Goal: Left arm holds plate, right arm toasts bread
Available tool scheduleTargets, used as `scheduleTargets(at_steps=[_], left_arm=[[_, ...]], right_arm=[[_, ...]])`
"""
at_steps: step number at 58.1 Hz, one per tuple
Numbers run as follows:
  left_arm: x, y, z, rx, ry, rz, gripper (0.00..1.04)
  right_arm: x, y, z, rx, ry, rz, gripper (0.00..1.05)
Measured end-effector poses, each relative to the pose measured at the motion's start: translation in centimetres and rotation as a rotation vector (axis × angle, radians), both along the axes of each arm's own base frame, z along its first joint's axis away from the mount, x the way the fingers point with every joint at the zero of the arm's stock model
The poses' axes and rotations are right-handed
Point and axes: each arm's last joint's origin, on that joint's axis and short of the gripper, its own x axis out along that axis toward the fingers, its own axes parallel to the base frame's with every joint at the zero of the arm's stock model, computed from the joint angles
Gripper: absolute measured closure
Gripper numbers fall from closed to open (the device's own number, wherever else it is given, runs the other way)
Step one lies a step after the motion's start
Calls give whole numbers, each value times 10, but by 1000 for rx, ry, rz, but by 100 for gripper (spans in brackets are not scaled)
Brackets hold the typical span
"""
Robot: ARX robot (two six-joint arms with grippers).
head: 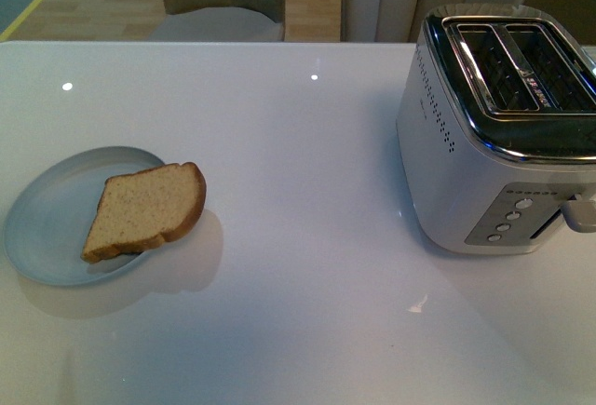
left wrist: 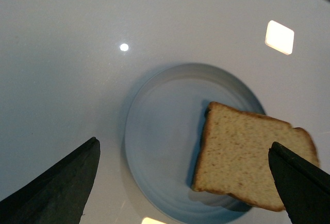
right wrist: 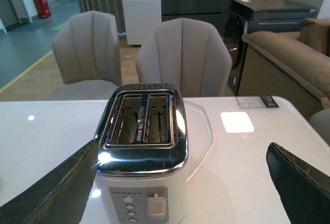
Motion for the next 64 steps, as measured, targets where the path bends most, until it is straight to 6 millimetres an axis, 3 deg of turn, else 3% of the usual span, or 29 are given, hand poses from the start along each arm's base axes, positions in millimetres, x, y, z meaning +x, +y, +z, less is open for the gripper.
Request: scheduleTargets(at_steps=[6, 27, 56, 64], left_arm=[[13, 5, -30, -13, 59, 17, 7], [29, 9, -98, -35, 196, 74, 7], [48, 1, -110, -23, 208, 49, 7], [53, -3, -111, -28, 216, 42, 30]], right_arm=[[0, 0, 0, 0, 0, 0, 9], [0, 0, 0, 0, 0, 0, 9], [0, 0, 0, 0, 0, 0, 9], [0, 0, 0, 0, 0, 0, 9]])
